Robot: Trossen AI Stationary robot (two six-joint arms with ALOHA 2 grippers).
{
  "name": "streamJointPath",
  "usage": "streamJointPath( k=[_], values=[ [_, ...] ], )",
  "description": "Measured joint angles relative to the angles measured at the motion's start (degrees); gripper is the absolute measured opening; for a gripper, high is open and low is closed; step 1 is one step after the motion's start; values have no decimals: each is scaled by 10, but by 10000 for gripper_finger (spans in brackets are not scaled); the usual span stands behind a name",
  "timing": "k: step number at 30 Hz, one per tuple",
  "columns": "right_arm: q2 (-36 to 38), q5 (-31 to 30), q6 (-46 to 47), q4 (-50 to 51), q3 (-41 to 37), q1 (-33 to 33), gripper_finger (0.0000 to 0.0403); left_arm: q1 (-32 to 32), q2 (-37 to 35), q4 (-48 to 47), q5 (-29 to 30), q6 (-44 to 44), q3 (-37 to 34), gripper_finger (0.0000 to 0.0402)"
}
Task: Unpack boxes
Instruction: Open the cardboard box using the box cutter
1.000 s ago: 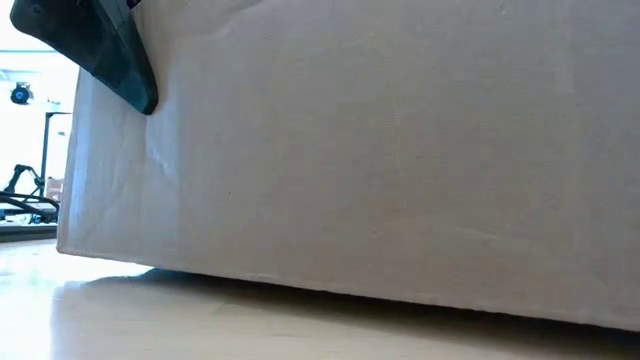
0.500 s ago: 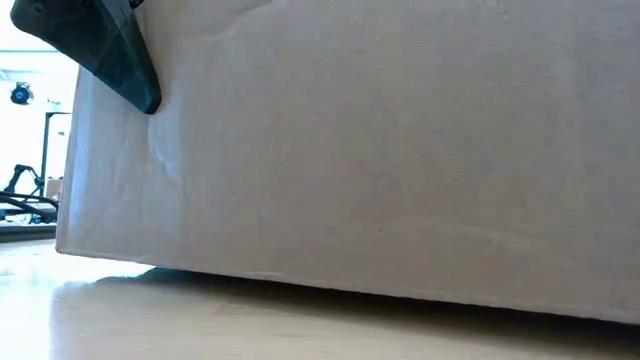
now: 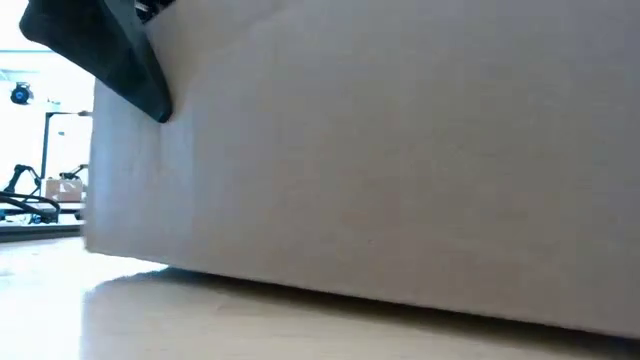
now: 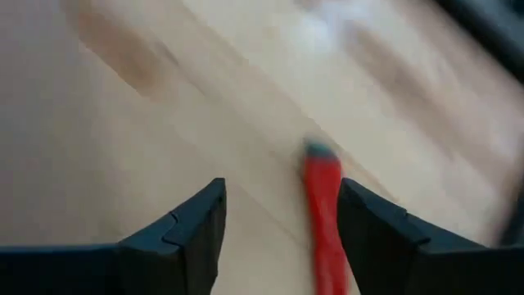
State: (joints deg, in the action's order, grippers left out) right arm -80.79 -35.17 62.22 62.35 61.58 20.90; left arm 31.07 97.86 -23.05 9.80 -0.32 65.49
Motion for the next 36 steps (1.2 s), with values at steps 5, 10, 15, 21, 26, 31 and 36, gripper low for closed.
streamJointPath(
  k=[5,10,15,21,26,31,36],
  values=[
    [-5,-62,-117,-100,84,32,191,-3,0,0,33,5,0,32],
    [-51,-35,-299,-290,104,56,190,-13,0,2,58,6,0,26],
    [-146,-34,-373,-284,125,61,190,-21,0,6,63,11,0,25],
    [-248,-43,-410,-229,178,60,190,-22,0,5,61,12,0,25],
    [-304,-75,-408,-138,226,55,190,-22,0,5,61,13,0,25],
    [-320,-97,-385,-83,241,45,190,-22,0,11,45,13,0,25],
    [-320,-99,-334,-49,241,30,190,-23,1,15,32,10,0,25]
  ],
)
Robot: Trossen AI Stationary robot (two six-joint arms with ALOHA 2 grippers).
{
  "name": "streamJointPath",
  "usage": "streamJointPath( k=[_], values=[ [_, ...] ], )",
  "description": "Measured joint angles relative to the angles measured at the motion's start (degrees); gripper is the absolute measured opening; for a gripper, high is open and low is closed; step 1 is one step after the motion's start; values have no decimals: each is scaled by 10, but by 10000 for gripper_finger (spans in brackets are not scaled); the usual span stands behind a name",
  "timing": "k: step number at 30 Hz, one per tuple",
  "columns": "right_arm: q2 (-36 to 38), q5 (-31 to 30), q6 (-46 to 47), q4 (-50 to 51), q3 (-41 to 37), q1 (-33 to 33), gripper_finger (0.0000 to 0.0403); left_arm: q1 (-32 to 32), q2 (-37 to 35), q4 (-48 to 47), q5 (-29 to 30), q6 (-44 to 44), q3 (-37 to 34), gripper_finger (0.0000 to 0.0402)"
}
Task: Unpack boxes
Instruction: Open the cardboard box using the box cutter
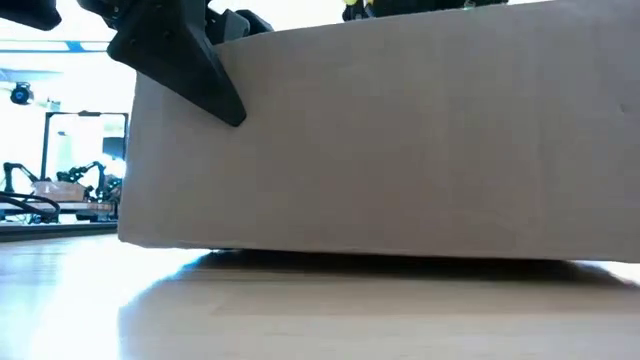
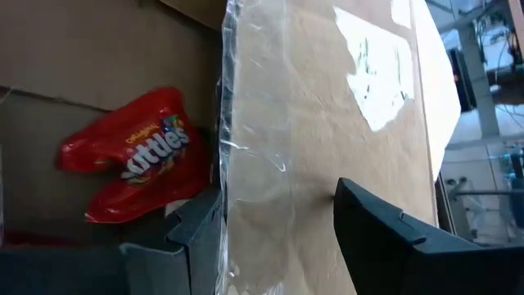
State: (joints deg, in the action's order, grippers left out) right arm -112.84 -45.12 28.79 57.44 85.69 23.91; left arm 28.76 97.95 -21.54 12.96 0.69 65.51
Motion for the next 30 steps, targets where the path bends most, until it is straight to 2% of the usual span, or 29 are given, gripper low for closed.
streamJointPath(
  k=[3,6,14,23,30],
  values=[
    [0,-4,1,2,0,-4,183,0,0,0,-3,-1,0,24],
    [1,-23,1,7,4,-4,155,0,0,-1,-5,-1,0,24],
    [2,-68,-4,67,56,-2,14,1,0,-4,-11,-1,0,24],
    [5,-134,2,196,151,-3,3,6,0,-6,-34,-12,0,24],
    [16,-128,14,276,214,-22,1,25,0,-33,-41,-15,0,24]
  ],
)
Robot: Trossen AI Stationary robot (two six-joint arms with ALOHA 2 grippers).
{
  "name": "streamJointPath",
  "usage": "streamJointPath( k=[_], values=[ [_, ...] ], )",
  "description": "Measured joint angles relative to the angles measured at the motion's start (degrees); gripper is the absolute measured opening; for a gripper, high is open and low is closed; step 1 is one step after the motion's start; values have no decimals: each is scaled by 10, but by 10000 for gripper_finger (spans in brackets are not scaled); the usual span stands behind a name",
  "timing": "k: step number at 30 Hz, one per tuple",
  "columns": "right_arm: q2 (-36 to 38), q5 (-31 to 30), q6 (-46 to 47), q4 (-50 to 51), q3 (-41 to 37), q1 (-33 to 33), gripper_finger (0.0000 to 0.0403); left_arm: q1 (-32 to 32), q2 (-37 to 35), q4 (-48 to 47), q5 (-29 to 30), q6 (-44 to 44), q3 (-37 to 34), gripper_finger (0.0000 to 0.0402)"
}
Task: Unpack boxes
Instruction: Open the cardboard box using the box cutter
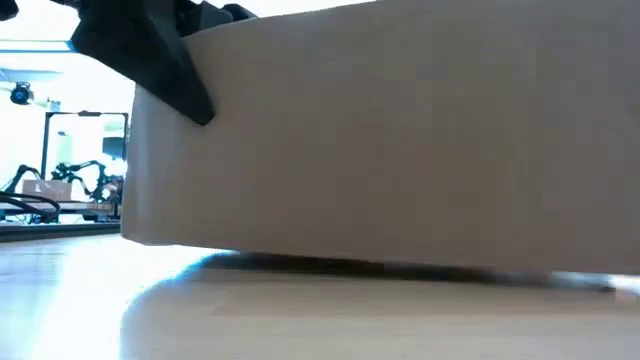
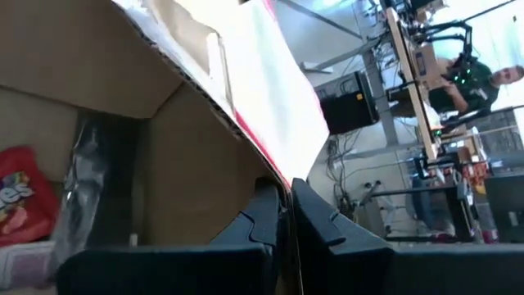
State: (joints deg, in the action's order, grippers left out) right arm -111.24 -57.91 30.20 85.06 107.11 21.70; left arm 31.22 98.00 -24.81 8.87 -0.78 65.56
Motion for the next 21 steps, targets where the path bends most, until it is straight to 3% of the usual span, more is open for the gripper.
streamJointPath(
  k=[9,15,21],
  values=[
    [2,132,24,19,14,-20,0,19,-7,-33,-1,14,1,24],
    [2,165,41,15,16,-9,0,22,-32,-42,36,7,8,36],
    [2,172,48,15,23,-2,0,24,-79,-44,59,-14,33,81]
  ],
)
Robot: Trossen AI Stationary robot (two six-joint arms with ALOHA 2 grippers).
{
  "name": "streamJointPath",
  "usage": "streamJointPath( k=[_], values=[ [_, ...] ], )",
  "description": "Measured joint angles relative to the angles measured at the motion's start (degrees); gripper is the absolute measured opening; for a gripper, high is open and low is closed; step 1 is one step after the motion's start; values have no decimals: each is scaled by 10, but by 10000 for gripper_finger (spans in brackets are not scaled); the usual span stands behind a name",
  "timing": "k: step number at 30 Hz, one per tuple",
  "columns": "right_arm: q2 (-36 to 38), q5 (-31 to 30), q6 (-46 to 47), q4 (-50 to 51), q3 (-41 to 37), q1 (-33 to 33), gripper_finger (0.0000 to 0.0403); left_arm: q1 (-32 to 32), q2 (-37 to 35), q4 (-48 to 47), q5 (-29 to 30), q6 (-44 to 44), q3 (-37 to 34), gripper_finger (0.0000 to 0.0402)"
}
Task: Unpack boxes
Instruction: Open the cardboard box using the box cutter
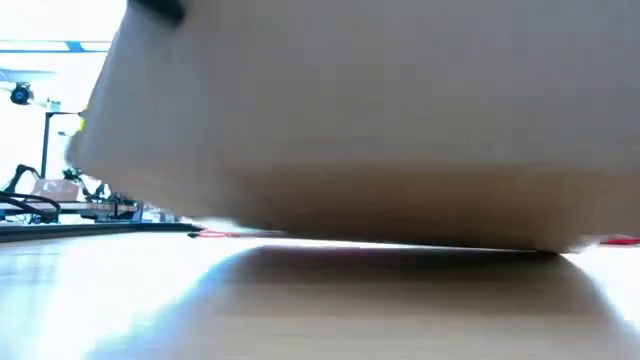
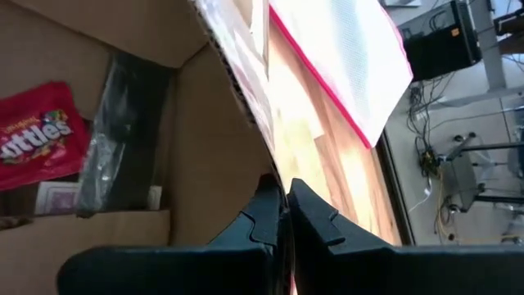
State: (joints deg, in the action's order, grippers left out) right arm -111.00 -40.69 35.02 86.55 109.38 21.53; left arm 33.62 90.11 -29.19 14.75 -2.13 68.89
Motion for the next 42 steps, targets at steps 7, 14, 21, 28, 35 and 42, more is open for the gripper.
streamJointPath(
  k=[7,14,21,28,35,42],
  values=[
    [0,1,0,-10,-2,7,0,7,-48,-9,50,-23,19,152],
    [1,-9,-1,-13,-2,13,0,6,-71,-9,93,-40,19,210],
    [1,-2,-4,-22,-2,22,0,-12,-55,-23,229,-66,4,244],
    [1,-2,-15,-38,-2,29,0,-57,-25,-22,231,-74,3,263],
    [0,2,-21,-50,-2,31,0,-114,13,-21,232,-85,3,262],
    [0,3,-23,-51,-2,32,0,-164,32,-8,237,-88,3,261]
  ],
)
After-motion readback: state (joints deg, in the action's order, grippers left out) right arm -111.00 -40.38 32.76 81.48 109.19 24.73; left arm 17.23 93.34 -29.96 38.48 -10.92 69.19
